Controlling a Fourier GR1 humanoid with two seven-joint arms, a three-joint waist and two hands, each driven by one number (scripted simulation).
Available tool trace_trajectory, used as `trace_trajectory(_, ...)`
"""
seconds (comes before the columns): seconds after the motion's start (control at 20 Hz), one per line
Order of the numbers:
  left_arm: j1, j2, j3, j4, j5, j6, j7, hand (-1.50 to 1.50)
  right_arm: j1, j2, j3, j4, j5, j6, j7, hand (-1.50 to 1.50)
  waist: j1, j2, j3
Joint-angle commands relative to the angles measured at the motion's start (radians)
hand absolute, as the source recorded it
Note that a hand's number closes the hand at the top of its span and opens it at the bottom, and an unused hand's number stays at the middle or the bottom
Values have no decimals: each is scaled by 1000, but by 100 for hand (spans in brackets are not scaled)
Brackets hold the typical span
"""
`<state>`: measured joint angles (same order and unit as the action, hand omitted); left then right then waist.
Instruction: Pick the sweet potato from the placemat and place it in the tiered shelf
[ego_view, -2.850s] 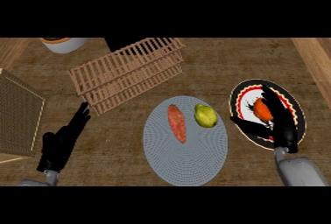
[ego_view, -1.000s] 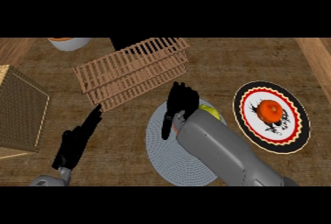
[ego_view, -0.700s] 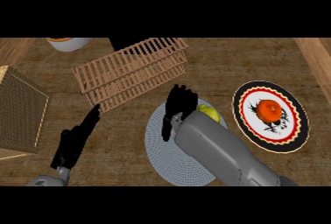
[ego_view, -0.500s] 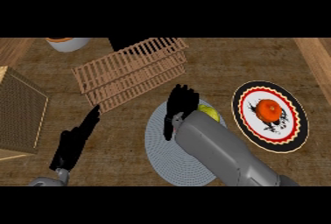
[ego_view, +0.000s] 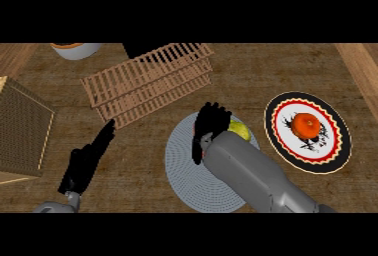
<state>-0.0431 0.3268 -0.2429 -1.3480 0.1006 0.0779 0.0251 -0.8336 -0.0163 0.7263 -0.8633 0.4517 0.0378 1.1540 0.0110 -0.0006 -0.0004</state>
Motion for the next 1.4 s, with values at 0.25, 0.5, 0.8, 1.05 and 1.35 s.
trace_trajectory(0.25,-30,-14,15,-23,-22,-7,52,0,-2,15,9,135,3,-43,54,-150,13,5,1)
trace_trajectory(0.5,-63,-27,44,62,-32,-23,5,0,-27,16,-3,187,-12,-23,28,-150,9,7,0)
trace_trajectory(0.8,50,-37,24,-8,-55,-51,-42,0,8,16,47,211,-36,-62,-63,150,13,5,1)
trace_trajectory(1.05,15,-35,79,50,-38,-87,-57,0,20,15,94,179,-43,-125,-103,150,12,5,0)
trace_trajectory(1.35,-23,-75,65,12,-77,-57,9,0,-14,15,164,212,-12,-195,-58,150,20,7,1)
